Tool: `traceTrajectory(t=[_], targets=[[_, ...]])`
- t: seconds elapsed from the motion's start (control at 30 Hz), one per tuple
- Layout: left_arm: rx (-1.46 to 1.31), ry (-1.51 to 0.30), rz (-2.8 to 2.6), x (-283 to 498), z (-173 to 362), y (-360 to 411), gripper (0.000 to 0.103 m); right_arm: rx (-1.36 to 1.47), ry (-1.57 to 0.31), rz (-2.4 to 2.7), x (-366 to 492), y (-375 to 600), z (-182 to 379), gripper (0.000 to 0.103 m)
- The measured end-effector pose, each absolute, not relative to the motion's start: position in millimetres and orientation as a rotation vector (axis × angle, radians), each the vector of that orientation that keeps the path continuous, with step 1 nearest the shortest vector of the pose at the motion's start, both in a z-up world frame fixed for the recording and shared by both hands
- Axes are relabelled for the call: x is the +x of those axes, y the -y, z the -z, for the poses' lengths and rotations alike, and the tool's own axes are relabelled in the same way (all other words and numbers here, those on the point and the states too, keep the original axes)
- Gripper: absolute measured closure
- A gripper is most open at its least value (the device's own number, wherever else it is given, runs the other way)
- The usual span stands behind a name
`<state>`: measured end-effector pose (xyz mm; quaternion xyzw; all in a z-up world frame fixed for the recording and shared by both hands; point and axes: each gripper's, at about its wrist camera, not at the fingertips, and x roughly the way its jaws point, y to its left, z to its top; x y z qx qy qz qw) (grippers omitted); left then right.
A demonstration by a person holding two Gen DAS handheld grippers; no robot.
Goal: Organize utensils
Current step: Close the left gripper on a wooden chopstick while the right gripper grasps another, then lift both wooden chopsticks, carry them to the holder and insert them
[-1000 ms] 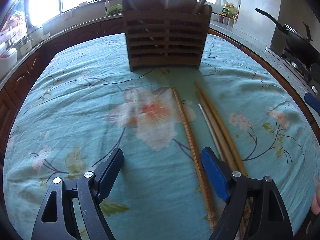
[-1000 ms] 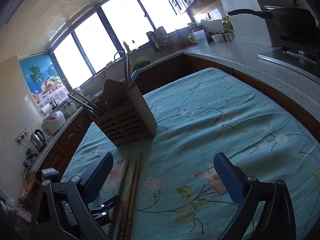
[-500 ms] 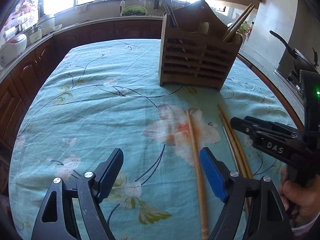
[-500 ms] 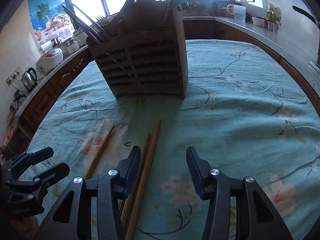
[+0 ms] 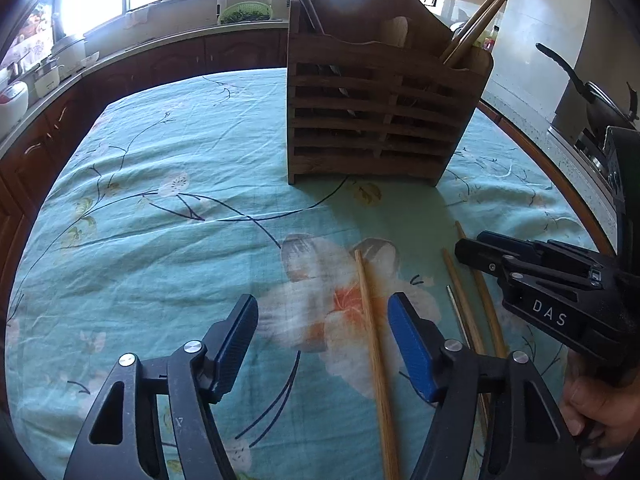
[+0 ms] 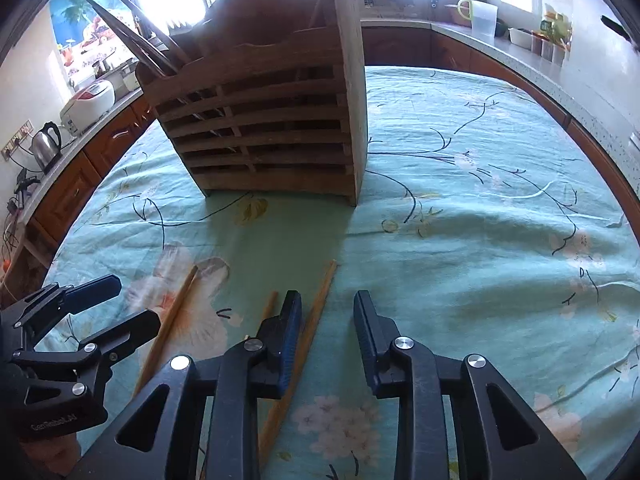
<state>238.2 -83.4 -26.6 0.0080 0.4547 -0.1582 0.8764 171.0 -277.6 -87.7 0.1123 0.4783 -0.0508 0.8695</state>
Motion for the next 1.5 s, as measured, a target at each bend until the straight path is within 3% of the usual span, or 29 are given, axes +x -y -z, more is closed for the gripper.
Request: traceTrajectory(t=[0.13,0.17,0.2,0.43,0.5,0.57,0.63,0.7,1.0,1.5], targets=[[0.044,-0.96,0.339,246,34,90,0.052,0.203,-0.995,0.112,176,275,89,0.08],[0.058,-0.959,0.339,247,35,92,0.053,0.185,-0.999,0.12,176,275,90,0.09],[0.07,-0.956,0.34,248,36,94,0.053,0.182,-1.0,0.11,176,277,89,0.093],[0.136,-0.946,0.324,253,40,110,0.053,0.265,-1.002,0.09,168,297,88,0.095],[0.146,-0.929,0.327,255,42,115,0.057,0.22,-0.995,0.104,170,287,89,0.095],[0.153,-0.923,0.338,255,43,120,0.067,0.188,-0.998,0.109,172,281,88,0.094],[0.165,-0.924,0.36,256,44,126,0.087,0.184,-0.998,0.104,174,282,89,0.094],[0.173,-0.924,0.372,257,45,130,0.096,0.194,-0.997,0.101,174,285,88,0.095],[0.028,-0.9,0.415,246,24,100,0.099,0.322,-0.919,0.063,151,293,62,0.098],[-0.163,-0.649,0.465,174,-77,21,0.099,0.336,-0.594,0.052,93,301,-62,0.098]])
